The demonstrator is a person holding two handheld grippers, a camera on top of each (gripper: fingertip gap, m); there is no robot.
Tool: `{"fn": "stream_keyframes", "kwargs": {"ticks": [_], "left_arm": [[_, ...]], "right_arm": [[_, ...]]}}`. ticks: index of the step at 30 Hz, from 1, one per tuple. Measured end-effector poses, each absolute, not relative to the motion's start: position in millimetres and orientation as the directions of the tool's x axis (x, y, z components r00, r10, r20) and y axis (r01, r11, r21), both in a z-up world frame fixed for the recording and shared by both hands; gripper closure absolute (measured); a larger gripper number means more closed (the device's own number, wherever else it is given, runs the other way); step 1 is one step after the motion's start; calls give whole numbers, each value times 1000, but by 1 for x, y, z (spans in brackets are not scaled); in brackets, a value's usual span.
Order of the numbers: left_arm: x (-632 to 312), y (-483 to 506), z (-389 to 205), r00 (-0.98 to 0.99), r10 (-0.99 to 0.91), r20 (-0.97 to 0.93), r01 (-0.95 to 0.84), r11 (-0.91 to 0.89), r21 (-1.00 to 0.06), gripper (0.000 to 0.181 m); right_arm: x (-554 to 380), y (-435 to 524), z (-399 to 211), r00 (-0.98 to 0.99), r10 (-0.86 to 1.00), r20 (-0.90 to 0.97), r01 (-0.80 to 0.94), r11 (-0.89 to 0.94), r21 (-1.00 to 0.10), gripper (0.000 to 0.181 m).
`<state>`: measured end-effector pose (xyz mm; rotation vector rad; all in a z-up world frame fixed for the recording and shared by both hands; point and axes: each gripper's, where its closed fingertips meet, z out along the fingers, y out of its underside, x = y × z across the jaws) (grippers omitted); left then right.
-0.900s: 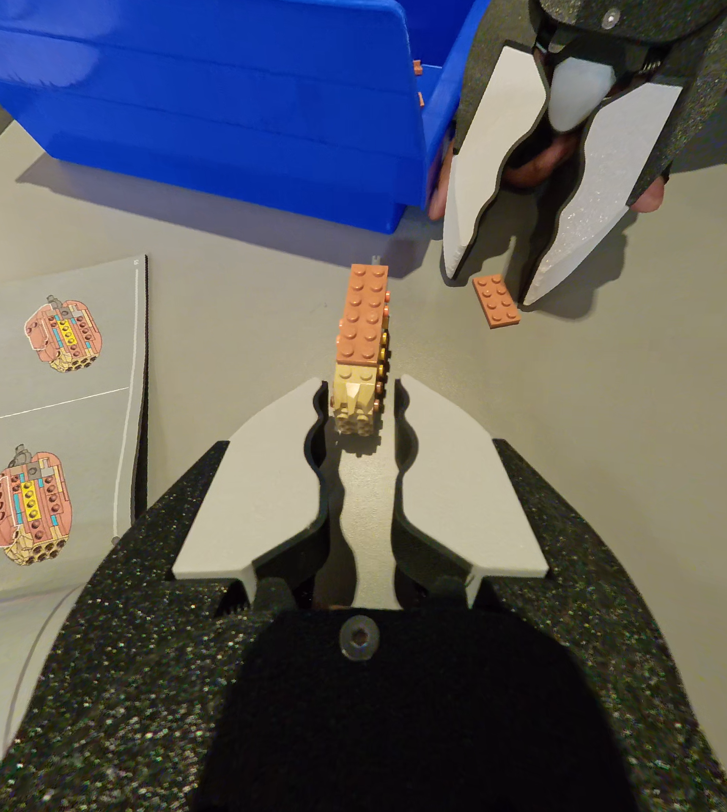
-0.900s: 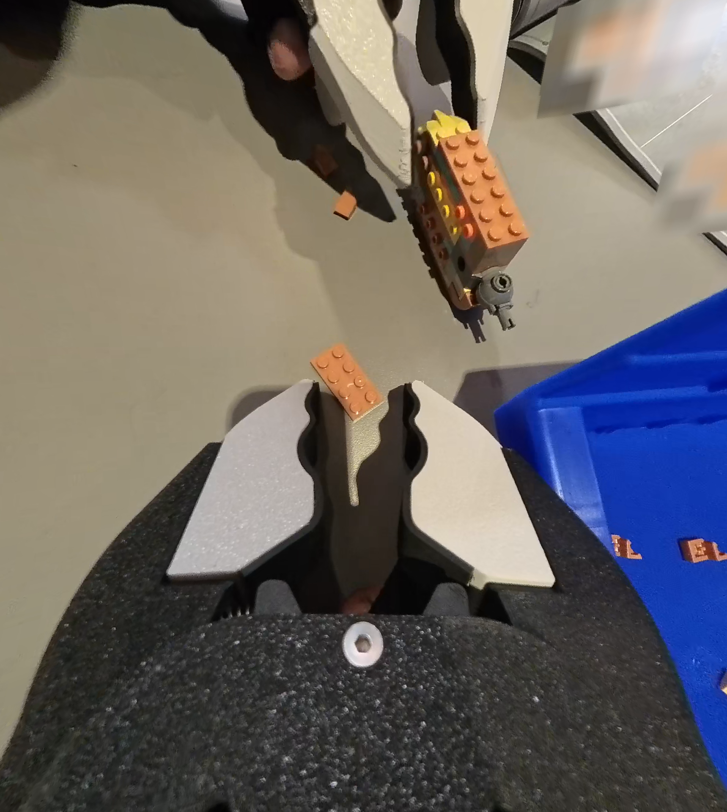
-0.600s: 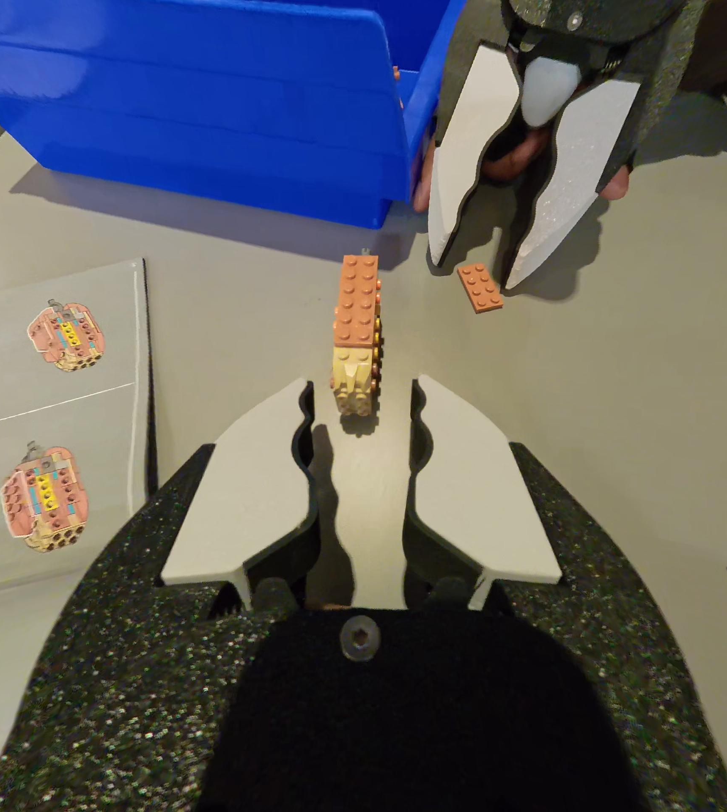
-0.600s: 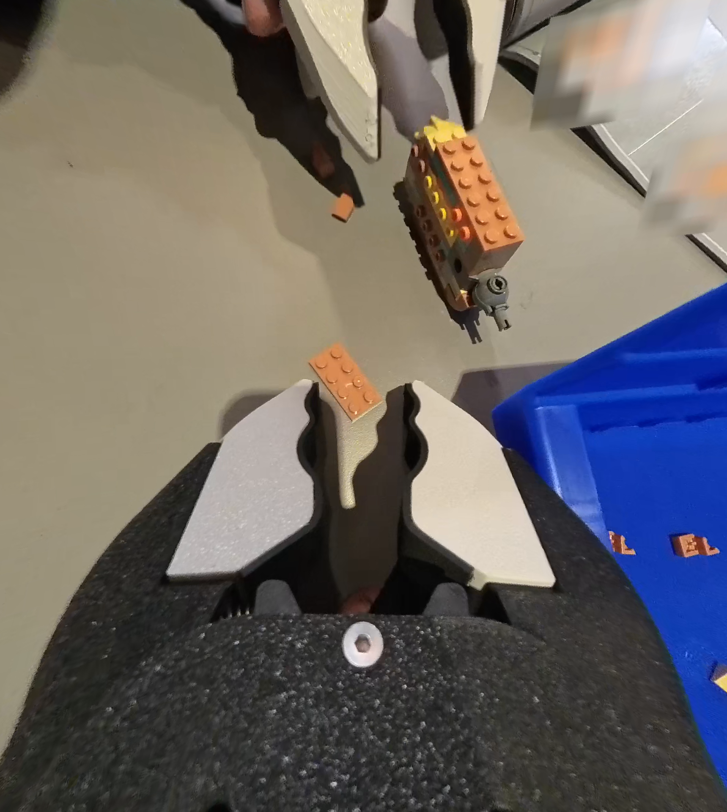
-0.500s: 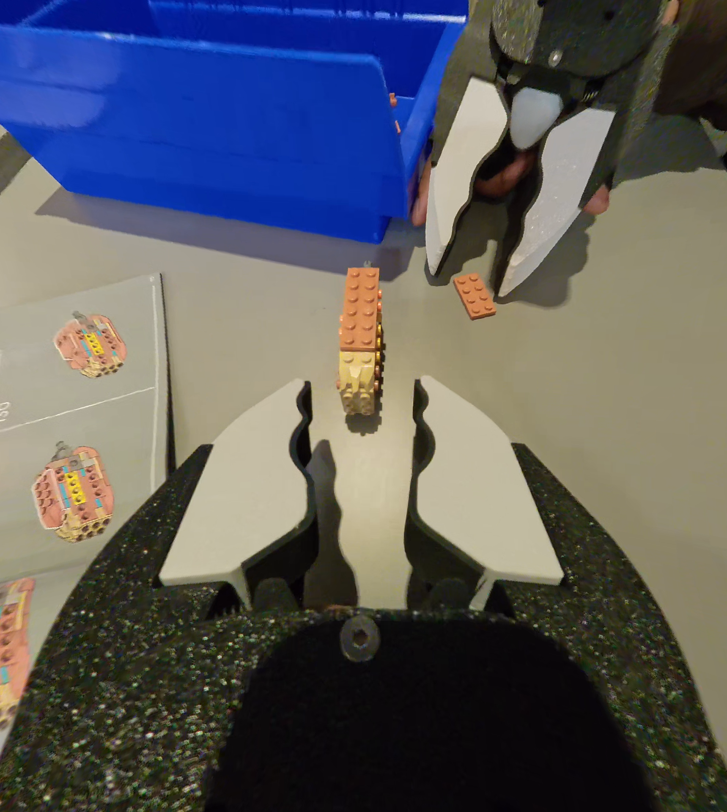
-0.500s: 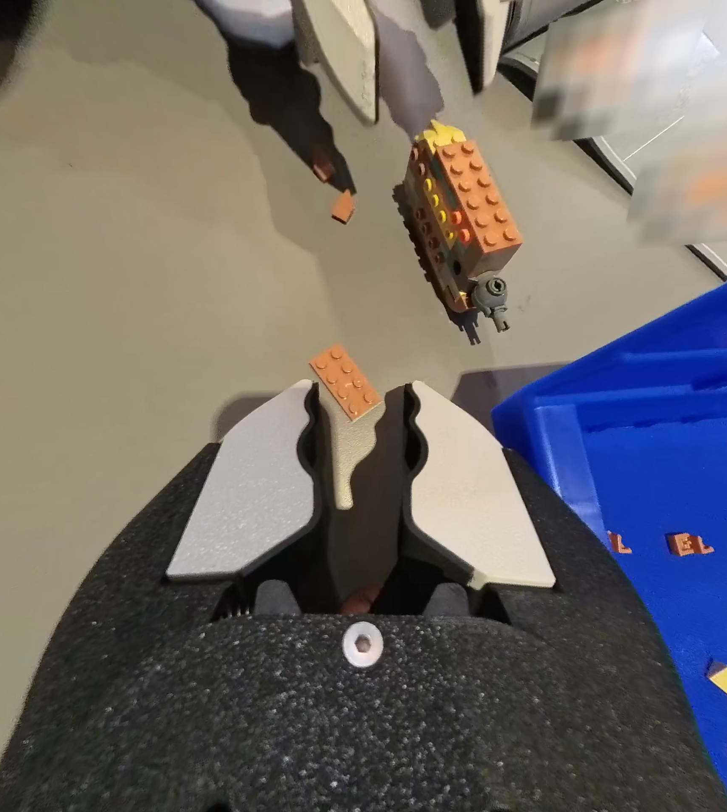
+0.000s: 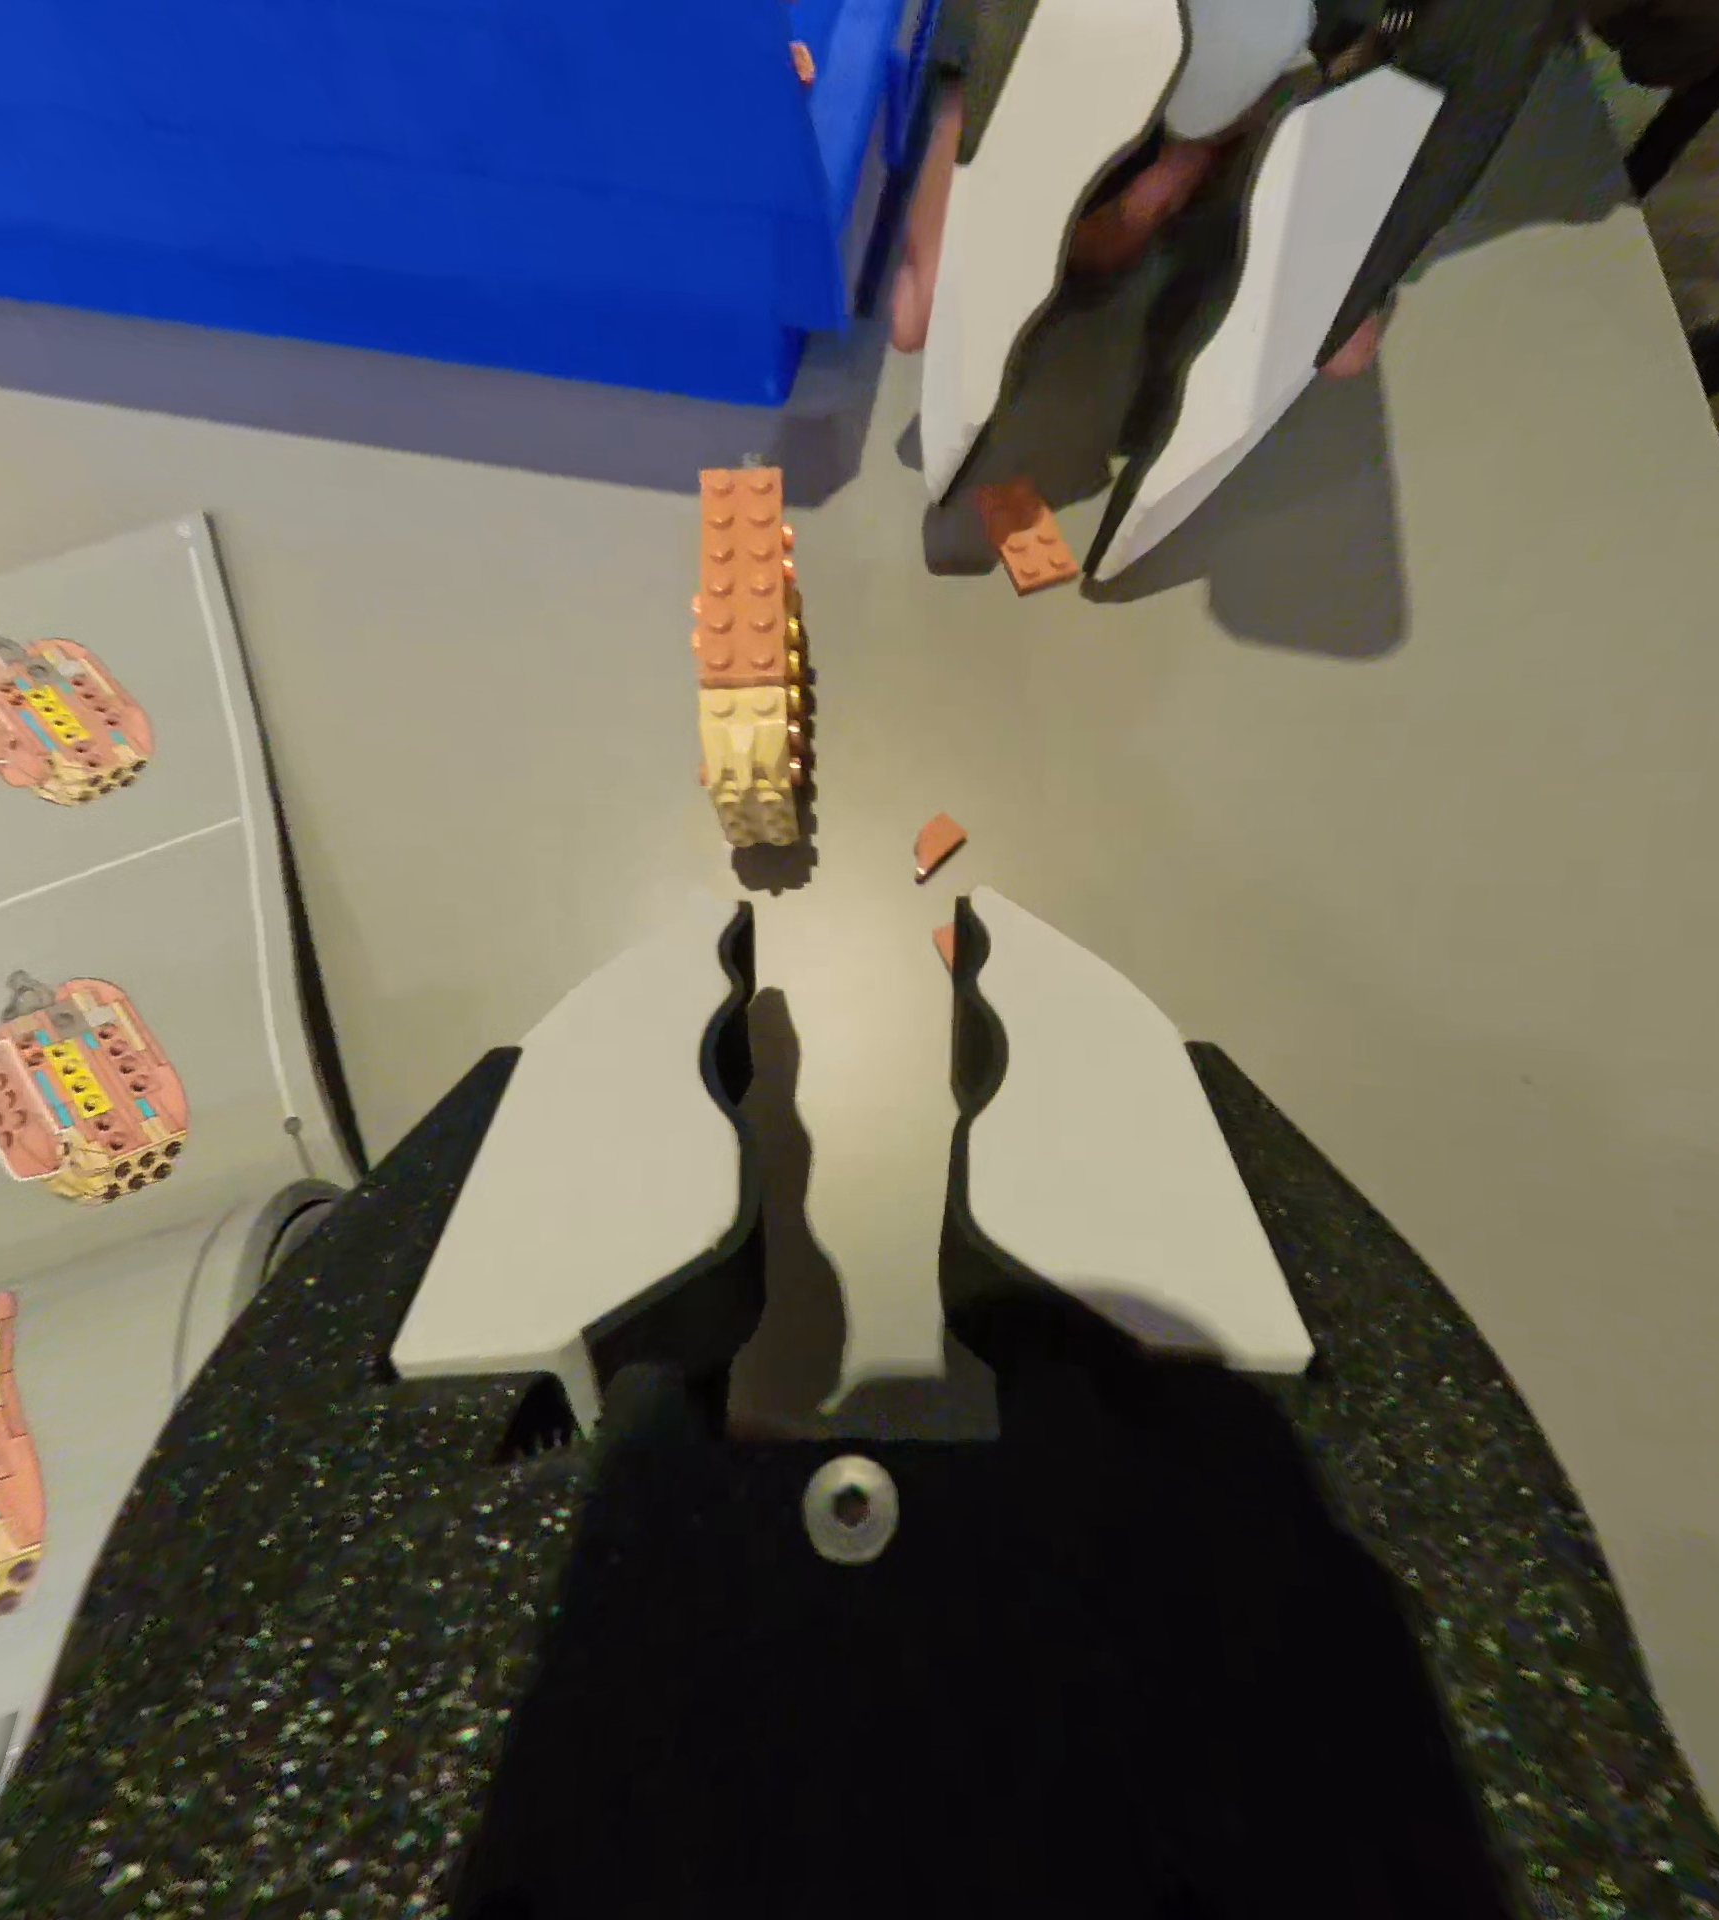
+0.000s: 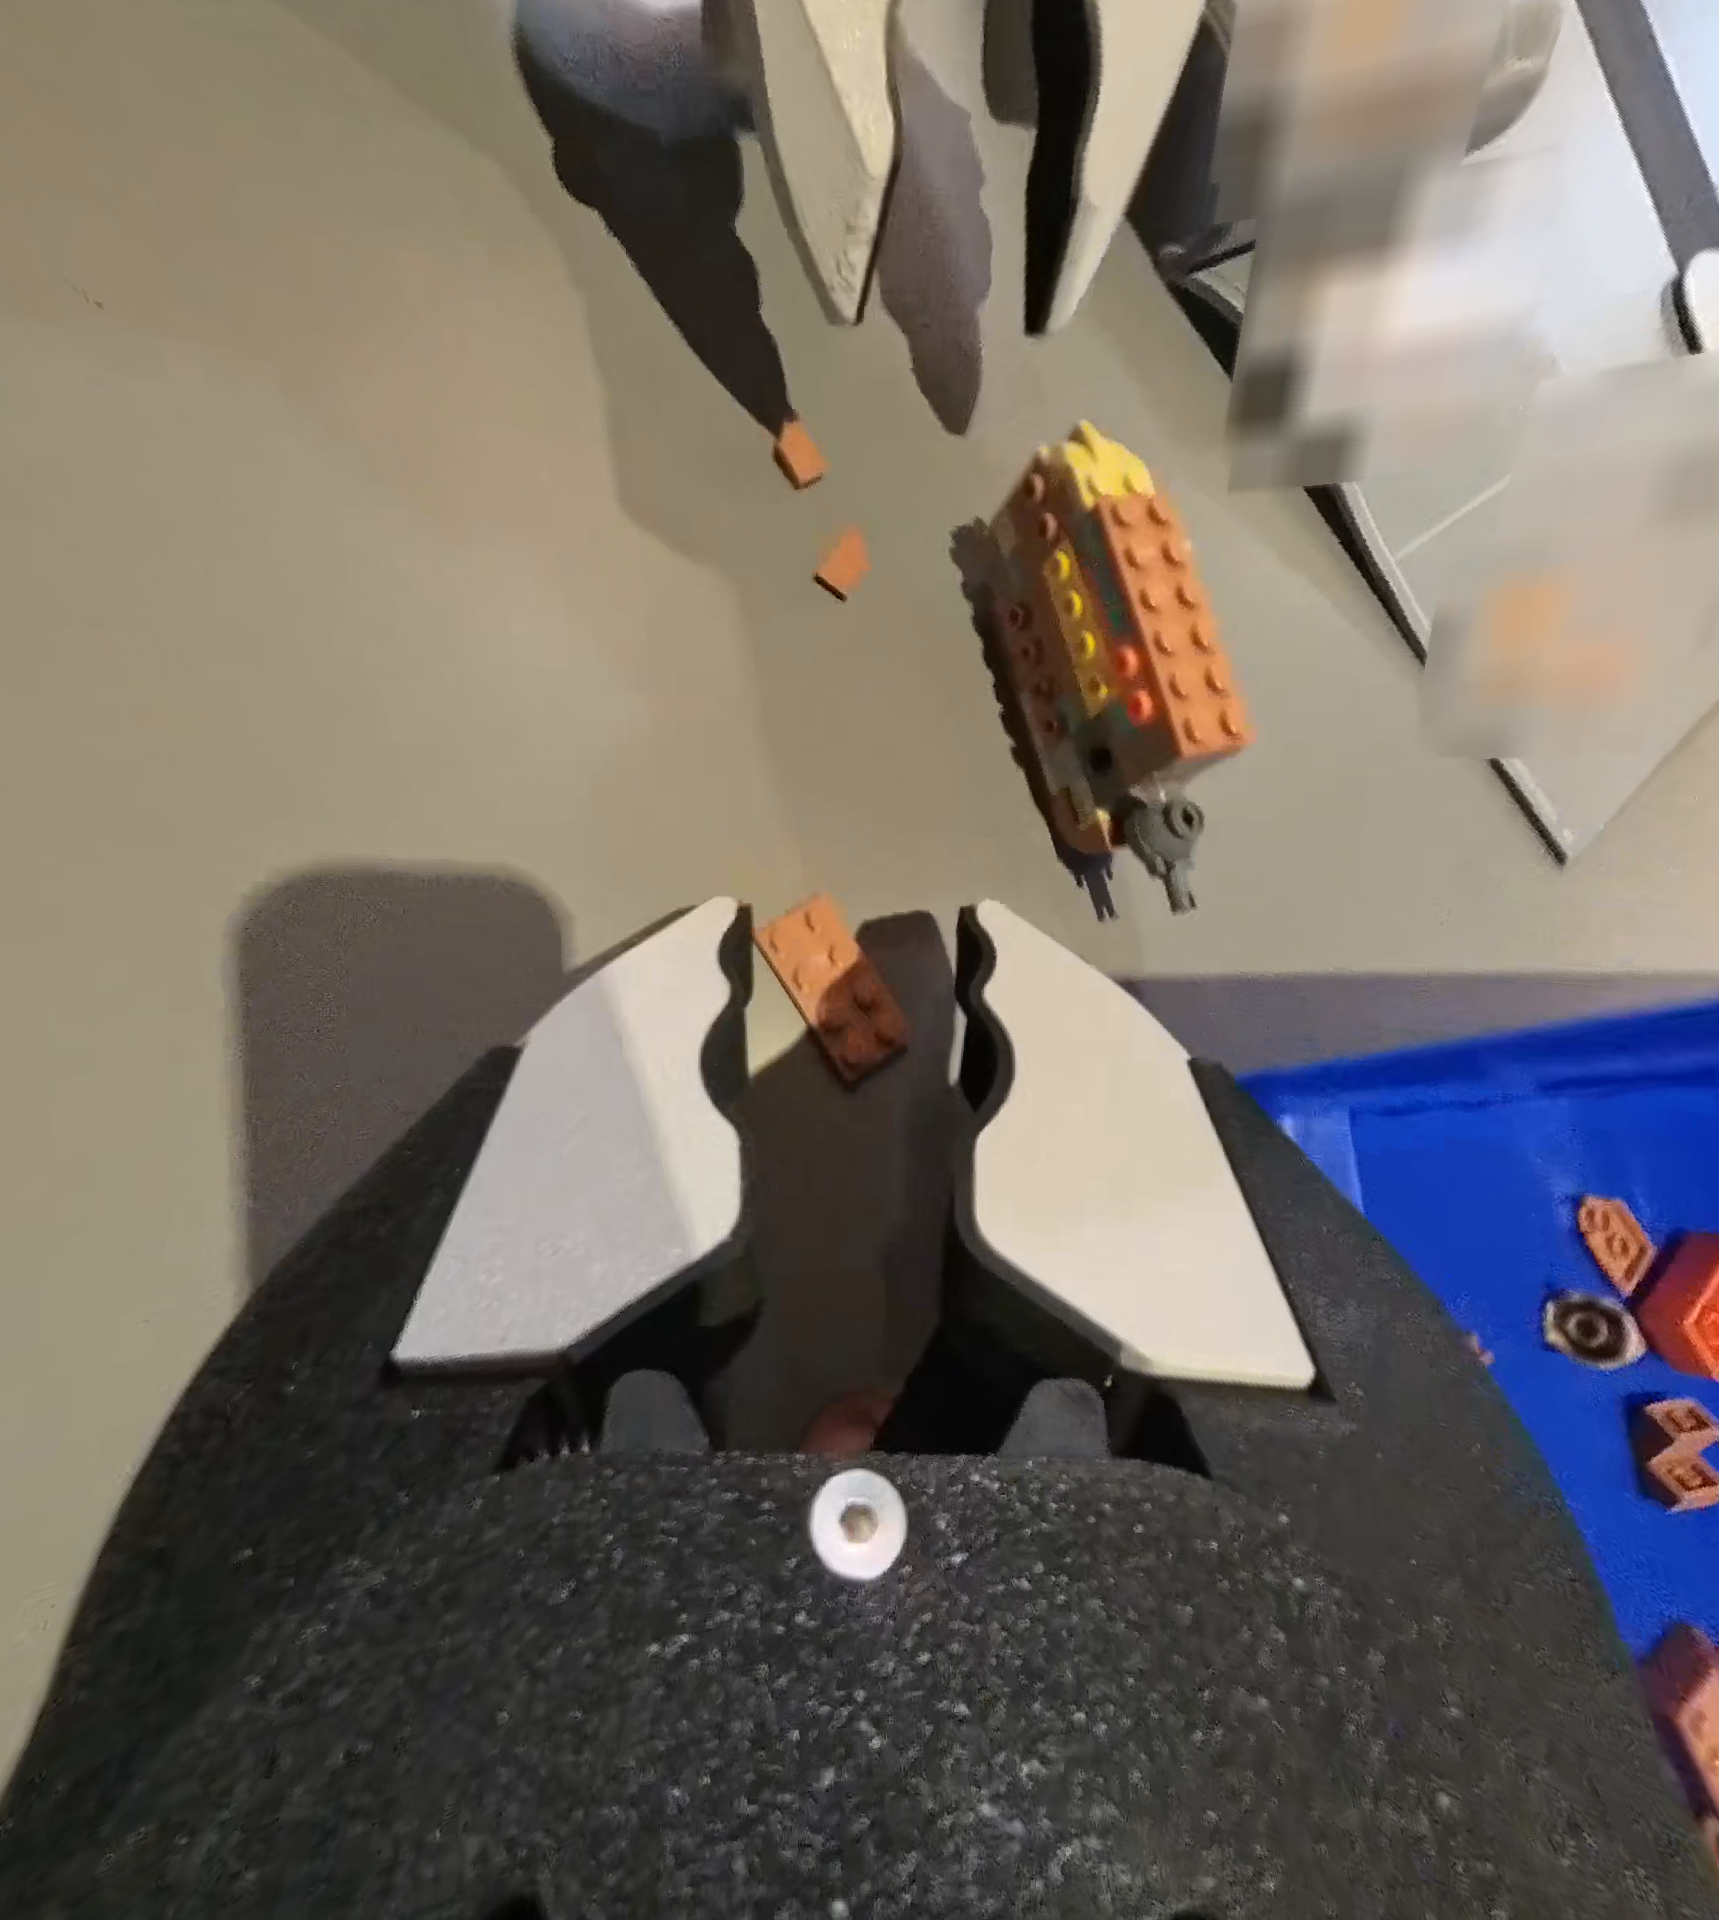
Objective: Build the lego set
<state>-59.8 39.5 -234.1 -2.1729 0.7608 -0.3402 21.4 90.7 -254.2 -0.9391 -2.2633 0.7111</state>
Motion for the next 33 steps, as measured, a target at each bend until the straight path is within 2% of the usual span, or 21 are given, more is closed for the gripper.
{"fn": "stream_keyframes", "kwargs": {"ticks": [3, 13, 23, 33], "left_arm": [[-55, 32, -242, 757, -653, 11, -442, -524, -728, 146], [-49, 24, -259, 719, -695, 0, -524, -542, -657, 159], [-47, 26, -265, 706, -708, -21, -548, -526, -650, 175], [-45, 31, -264, 703, -711, -14, -527, -507, -682, 176]], "right_arm": [[14, 81, -250, -588, 738, 331, 438, 635, -637, 143], [0, 76, -247, -530, 794, 298, 456, 563, -689, 148], [-2, 74, -249, -524, 802, 287, 461, 550, -696, 148], [-5, 67, -246, -537, 788, 302, 428, 563, -707, 149]]}}
